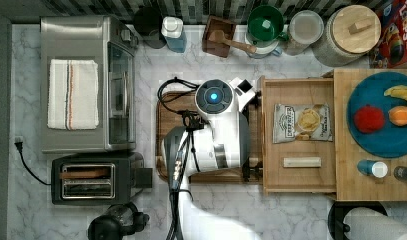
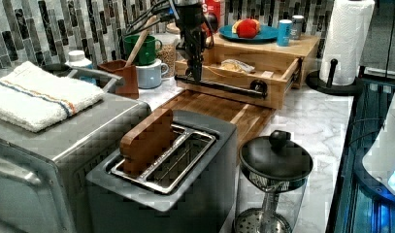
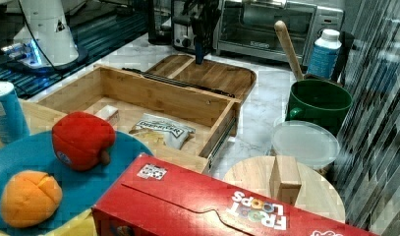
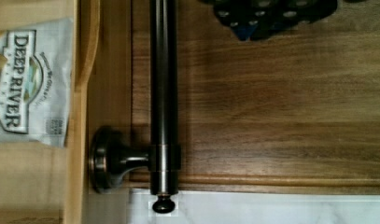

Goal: Close the drawer.

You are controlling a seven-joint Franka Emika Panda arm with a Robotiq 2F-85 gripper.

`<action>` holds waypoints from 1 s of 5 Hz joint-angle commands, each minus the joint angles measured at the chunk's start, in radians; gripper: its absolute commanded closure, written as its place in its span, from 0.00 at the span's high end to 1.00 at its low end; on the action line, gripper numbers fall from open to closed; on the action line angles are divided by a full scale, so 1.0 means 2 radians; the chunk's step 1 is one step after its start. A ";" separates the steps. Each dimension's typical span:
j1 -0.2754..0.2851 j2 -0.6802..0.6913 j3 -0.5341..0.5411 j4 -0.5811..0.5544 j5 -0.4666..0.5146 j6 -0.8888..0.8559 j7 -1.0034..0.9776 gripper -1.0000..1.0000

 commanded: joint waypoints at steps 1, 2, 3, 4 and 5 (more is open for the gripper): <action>-0.013 0.060 0.007 0.048 0.012 0.015 -0.100 0.00; -0.022 0.058 -0.003 0.047 0.011 0.021 -0.128 0.00; -0.032 0.046 -0.014 0.042 0.010 0.018 -0.137 0.00; -0.047 0.038 -0.021 0.034 0.014 0.032 -0.157 0.00; -0.060 0.038 -0.033 0.035 0.013 0.052 -0.177 0.00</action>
